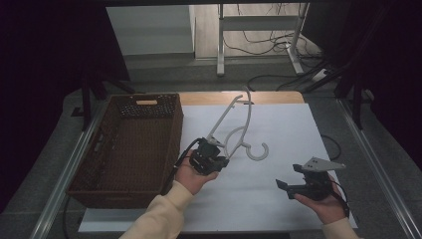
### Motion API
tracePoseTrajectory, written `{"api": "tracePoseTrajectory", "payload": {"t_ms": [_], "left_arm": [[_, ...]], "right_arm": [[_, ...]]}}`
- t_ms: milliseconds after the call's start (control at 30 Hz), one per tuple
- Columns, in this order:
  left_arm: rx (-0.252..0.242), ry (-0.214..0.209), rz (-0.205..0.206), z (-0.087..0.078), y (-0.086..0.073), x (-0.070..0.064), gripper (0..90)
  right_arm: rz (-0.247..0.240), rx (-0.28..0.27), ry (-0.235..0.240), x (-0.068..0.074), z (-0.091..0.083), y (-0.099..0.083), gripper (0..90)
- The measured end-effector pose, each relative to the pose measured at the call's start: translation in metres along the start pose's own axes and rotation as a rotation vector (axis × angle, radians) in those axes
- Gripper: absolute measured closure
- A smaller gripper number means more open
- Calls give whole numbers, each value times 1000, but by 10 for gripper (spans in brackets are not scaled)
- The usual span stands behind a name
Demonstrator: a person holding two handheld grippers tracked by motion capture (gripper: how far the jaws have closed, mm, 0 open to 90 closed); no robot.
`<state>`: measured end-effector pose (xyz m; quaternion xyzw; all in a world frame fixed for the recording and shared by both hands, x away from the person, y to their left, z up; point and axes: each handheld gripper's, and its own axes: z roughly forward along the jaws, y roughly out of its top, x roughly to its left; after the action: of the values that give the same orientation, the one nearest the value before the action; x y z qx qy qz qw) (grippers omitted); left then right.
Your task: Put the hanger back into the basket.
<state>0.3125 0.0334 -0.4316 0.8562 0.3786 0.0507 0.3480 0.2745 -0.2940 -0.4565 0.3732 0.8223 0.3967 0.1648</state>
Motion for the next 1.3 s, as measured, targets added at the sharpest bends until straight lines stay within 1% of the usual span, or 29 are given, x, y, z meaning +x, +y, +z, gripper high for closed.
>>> {"api": "tracePoseTrajectory", "payload": {"t_ms": [167, 267, 367, 467, 600, 700, 733, 833, 1033, 1200, 1233, 1300], "left_arm": [[-19, -2, 2, -12, 4, 0, 818], [-28, -3, 16, -19, 8, -2, 818], [-38, -6, 18, -23, 11, -4, 818], [-50, -7, 32, -30, 18, -6, 818], [-66, -3, 40, -39, 24, -8, 818], [-76, -1, 45, -47, 27, -6, 818], [-76, -1, 45, -47, 27, -6, 818], [-87, 13, 46, -56, 28, -2, 819], [-102, -2, 35, -69, 27, 7, 818], [-106, -20, 27, -74, 25, 12, 818], [-111, -23, 20, -75, 24, 13, 818], [-107, -27, 22, -76, 24, 15, 819]], "right_arm": [[0, 0, -1, 0, 0, 0, 162], [-2, 0, -1, 0, 0, 0, 162], [1, 3, -1, 0, 0, 0, 161], [1, 1, -1, 0, 0, 0, 162], [3, 2, -2, 0, 0, 0, 161], [1, 2, -1, 0, 0, 0, 162], [1, 1, -1, 0, 0, 0, 162], [2, 1, -2, 0, 0, 0, 162], [3, 3, -3, 0, 1, 0, 162], [3, 6, -5, 0, 1, 0, 162], [4, 5, -4, 0, 1, 0, 162], [4, 5, -4, 0, 1, 0, 162]]}}
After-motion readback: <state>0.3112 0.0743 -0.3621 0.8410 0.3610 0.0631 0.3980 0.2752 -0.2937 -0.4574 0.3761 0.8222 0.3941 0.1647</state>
